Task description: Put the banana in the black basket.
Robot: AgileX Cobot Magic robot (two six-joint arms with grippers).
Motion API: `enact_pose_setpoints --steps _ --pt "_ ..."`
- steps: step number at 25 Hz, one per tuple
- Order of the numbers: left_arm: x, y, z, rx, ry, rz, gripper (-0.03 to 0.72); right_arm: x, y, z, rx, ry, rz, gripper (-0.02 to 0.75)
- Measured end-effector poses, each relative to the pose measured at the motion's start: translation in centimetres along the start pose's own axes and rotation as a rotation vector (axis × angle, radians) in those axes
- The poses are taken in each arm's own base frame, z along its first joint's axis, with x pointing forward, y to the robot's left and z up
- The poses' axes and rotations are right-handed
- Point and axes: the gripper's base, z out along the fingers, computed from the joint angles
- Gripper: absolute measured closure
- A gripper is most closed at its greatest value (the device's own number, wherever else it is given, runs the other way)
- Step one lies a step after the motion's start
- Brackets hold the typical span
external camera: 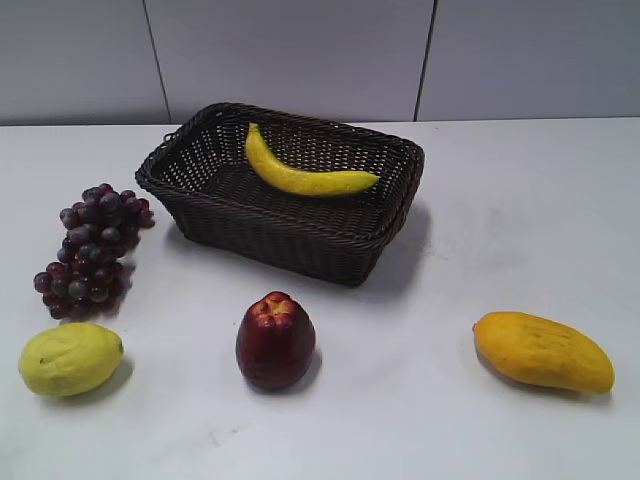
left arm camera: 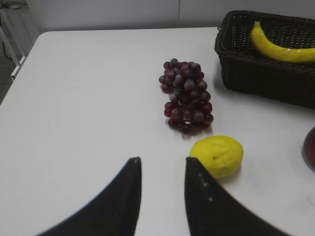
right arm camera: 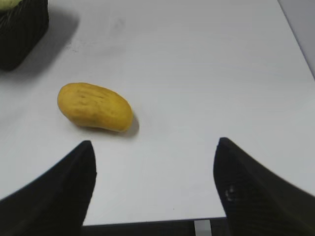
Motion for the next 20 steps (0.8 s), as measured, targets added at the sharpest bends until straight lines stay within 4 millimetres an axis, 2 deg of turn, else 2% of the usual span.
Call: enact_pose_setpoints --steps 5,20 --pt "0.0 0.0 0.0 0.0 0.0 0.0 0.468 0.5 -0.05 -0.86 0.008 -0.065 0.008 0.146" --pt "0.0 0.0 0.0 0.0 0.0 0.0 0.468 0.54 -0.05 -0.82 0.009 -0.063 0.009 0.146"
